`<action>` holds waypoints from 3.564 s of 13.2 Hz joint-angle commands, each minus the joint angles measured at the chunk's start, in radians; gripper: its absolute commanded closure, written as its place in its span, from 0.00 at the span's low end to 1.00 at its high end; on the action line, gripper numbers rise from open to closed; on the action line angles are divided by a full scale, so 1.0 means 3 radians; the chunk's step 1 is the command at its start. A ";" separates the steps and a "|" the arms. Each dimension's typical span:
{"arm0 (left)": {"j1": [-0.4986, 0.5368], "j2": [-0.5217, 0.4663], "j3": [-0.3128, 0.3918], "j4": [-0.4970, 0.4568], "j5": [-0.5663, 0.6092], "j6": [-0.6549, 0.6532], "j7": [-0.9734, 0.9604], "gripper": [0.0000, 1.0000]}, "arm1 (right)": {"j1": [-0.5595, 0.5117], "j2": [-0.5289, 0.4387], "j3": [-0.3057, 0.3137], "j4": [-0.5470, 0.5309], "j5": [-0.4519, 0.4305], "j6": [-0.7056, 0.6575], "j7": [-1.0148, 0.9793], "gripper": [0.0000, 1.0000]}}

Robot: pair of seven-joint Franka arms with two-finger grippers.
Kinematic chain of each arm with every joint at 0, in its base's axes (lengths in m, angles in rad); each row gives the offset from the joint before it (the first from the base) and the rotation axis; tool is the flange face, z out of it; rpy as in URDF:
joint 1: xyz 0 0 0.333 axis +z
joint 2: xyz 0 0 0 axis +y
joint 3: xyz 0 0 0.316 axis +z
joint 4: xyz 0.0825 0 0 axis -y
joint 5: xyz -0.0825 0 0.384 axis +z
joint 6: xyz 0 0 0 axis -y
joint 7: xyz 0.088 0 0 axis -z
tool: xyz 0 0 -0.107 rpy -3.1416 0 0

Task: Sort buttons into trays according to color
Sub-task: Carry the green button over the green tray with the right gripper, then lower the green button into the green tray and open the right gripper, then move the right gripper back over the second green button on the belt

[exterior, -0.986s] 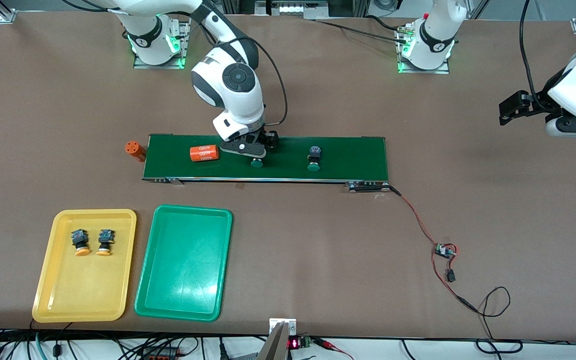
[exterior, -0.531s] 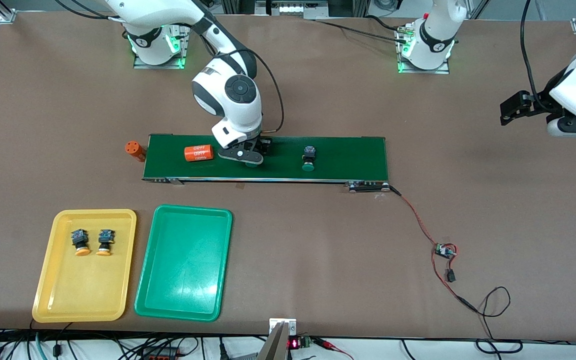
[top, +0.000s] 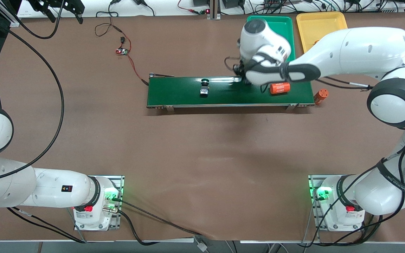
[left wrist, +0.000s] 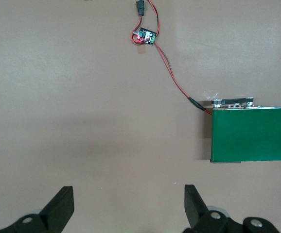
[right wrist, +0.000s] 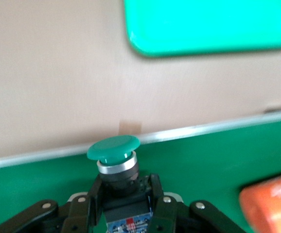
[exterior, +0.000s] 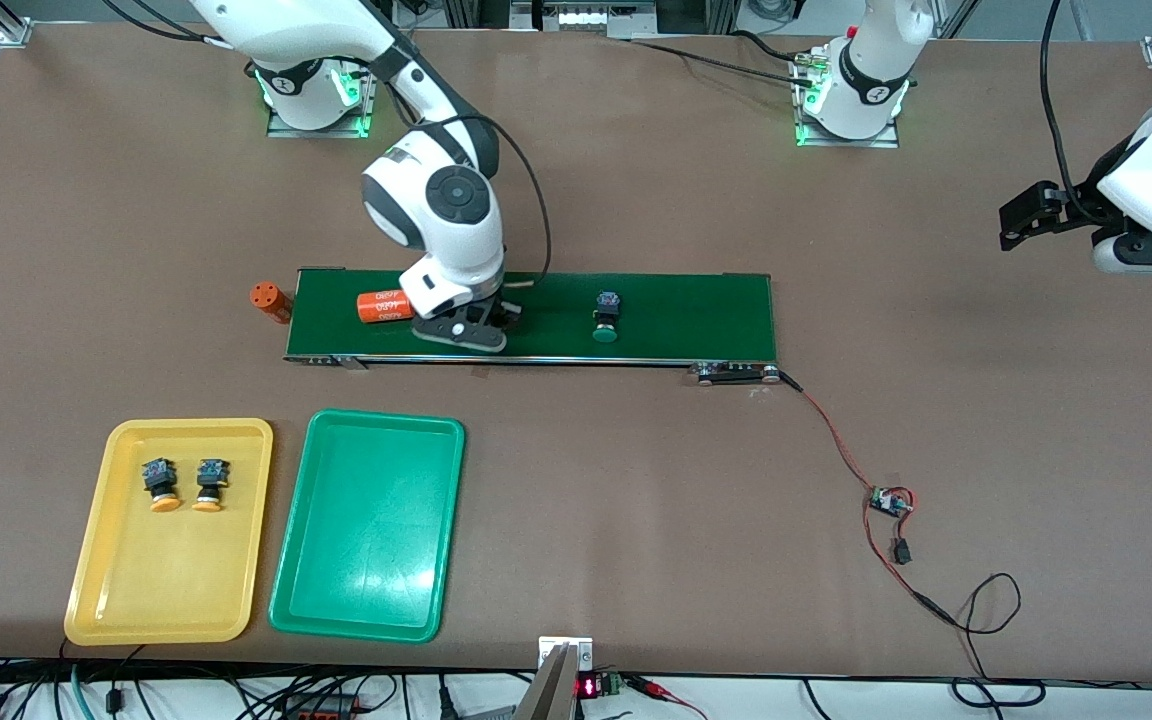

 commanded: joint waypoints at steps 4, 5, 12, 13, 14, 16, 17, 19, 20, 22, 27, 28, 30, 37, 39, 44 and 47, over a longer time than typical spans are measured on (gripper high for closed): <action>0.0002 0.0032 -0.0002 0.0095 0.0033 -0.0075 0.0066 0.00 | -0.0163 0.0207 -0.0626 0.0788 0.0264 -0.0224 -0.1498 0.86; 0.0002 0.0032 0.0003 0.0095 0.0033 -0.0075 0.0066 0.00 | -0.0189 0.0339 -0.0678 0.0926 0.0259 -0.0229 -0.1683 0.86; 0.0002 0.0027 -0.0002 0.0100 0.0022 -0.0115 0.0061 0.00 | -0.0266 0.1097 -0.0893 0.1218 0.0238 0.0562 -0.1787 0.86; 0.0002 0.0027 -0.0017 0.0100 0.0022 -0.0116 0.0051 0.00 | -0.0266 0.1173 -0.0929 0.1218 0.0223 0.0690 -0.1792 0.86; -0.0003 0.0027 -0.0028 0.0100 0.0022 -0.0116 0.0036 0.00 | -0.0266 0.1255 -0.0975 0.1218 0.0223 0.0833 -0.1797 0.86; 0.0002 0.0027 -0.0028 0.0100 0.0022 -0.0116 0.0056 0.00 | -0.0261 0.1297 -0.0990 0.1218 0.0218 0.0911 -0.1797 0.68; 0.0002 0.0027 -0.0023 0.0100 0.0022 -0.0116 0.0056 0.00 | -0.0266 0.1297 -0.0990 0.1213 0.0218 0.0917 -0.1807 0.34; 0.0008 0.0032 0.0003 0.0100 0.0022 -0.0116 0.0061 0.00 | -0.0231 0.1272 -0.0990 0.1208 0.0243 0.0917 -0.1802 0.00; 0.0008 0.0032 0.0008 0.0100 0.0022 -0.0110 0.0066 0.00 | -0.0200 0.1221 -0.0990 0.1188 0.0259 0.0891 -0.1802 0.00; 0.0033 0.0032 0.0008 0.0100 0.0022 -0.0110 0.0066 0.00 | -0.0149 0.1002 -0.0990 0.1050 0.0269 0.0708 -0.1777 0.00; 0.0079 0.0038 0.0008 0.0111 0.0022 -0.0105 0.0066 0.00 | 0.0081 0.0413 -0.0960 0.0958 0.0533 -0.0223 -0.1516 0.00; 0.0079 0.0038 0.0003 0.0116 0.0022 -0.0105 0.0066 0.00 | 0.0137 0.0281 -0.0965 0.0831 0.0813 -0.0239 -0.1496 0.00; 0.0074 0.0038 -0.0017 0.0126 0.0027 -0.0100 0.0056 0.00 | 0.0240 -0.0046 -0.0939 0.0504 0.0980 -0.0249 -0.1389 0.00; 0.0079 0.0038 -0.0018 0.0151 0.0022 -0.0121 0.0056 0.00 | 0.0413 -0.0288 -0.0300 0.0155 0.0924 -0.0219 -0.0217 0.00; 0.0079 0.0038 -0.0018 0.0151 0.0022 -0.0126 0.0056 0.00 | 0.0506 -0.0263 -0.0300 0.0145 0.0832 -0.0208 -0.0075 0.00; 0.0079 0.0038 -0.0002 0.0157 -0.0034 -0.0167 0.0051 0.00 | 0.0629 -0.0089 -0.0295 0.0073 0.0637 -0.0025 0.0171 0.00; 0.0094 0.0038 0.0008 0.0157 -0.0044 -0.0208 0.0066 0.00 | 0.0669 -0.0017 -0.0295 -0.0039 0.0504 0.0139 0.0299 0.00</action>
